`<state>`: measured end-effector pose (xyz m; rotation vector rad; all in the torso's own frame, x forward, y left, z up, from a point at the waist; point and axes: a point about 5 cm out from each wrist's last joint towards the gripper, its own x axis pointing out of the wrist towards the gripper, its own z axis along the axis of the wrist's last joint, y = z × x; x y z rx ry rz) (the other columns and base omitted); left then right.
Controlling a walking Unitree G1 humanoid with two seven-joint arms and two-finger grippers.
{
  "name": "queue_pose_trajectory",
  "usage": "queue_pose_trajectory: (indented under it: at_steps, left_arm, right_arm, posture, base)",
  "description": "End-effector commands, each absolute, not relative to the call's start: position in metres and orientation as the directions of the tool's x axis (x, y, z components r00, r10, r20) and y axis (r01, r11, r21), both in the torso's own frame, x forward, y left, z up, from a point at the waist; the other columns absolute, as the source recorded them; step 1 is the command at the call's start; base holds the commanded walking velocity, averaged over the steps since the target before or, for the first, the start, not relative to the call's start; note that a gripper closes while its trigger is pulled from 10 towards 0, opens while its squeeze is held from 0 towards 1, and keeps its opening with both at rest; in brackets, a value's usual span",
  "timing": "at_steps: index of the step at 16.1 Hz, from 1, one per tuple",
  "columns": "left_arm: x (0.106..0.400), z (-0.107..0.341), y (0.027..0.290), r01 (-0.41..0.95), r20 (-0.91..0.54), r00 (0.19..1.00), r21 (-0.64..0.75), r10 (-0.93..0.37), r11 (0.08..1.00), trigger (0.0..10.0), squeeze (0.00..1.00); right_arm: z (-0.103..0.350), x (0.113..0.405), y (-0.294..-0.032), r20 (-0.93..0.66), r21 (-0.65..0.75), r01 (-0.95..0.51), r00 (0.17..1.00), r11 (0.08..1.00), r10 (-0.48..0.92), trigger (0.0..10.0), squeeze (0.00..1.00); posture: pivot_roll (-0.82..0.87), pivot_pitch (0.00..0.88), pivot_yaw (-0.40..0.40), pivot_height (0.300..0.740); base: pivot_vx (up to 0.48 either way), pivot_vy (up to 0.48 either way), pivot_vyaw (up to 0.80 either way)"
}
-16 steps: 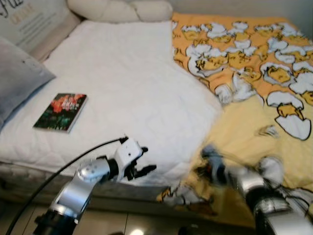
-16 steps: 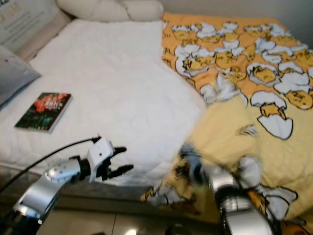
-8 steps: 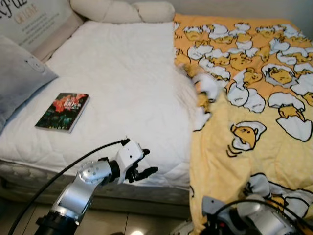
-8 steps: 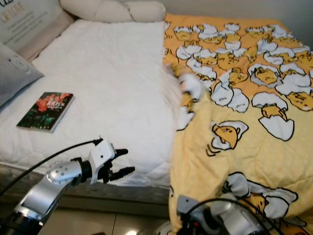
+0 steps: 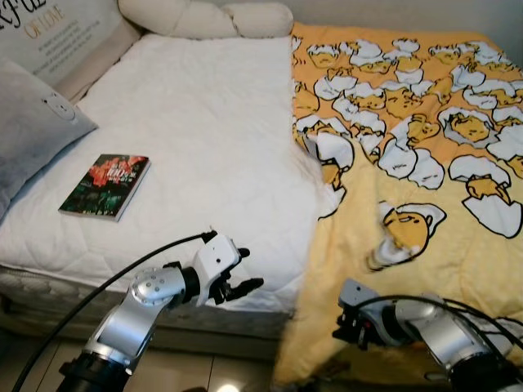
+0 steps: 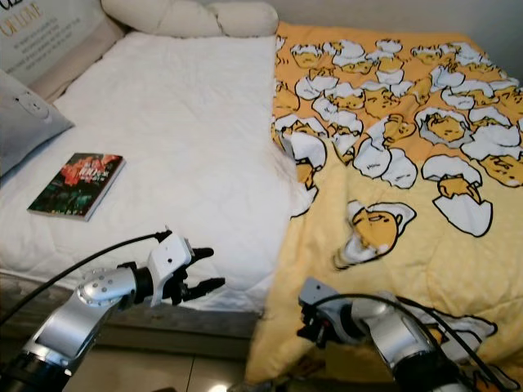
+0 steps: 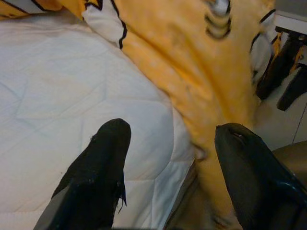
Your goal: Clean up the room
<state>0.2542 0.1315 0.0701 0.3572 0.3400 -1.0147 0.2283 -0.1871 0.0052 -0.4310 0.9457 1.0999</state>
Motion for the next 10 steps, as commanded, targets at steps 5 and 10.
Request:
queue_pose_trajectory:
  at_steps: [5,10]
  left_arm:
    - [0.257,0.072,0.134,0.862,-0.438,0.497,0.15,-0.749,0.484,10.0,0.0]
    - [0.264,0.076,0.129,0.802,-0.346,0.587,0.122,-0.732,0.585,10.0,0.0]
  right_arm:
    - [0.034,0.261,-0.171,-0.704,0.114,-0.852,0.293,0.511,0.646,10.0,1.0]
    - [0.054,0.281,-0.167,-0.558,0.059,-0.695,0.572,0.717,0.601,10.0,1.0]
  posture:
    - [0.0,0.0,0.002,0.74]
    - [0.0,0.0,0.0,0.74]
  base:
    - [0.0,0.0,0.0]
    - [0.0,0.0,0.0]
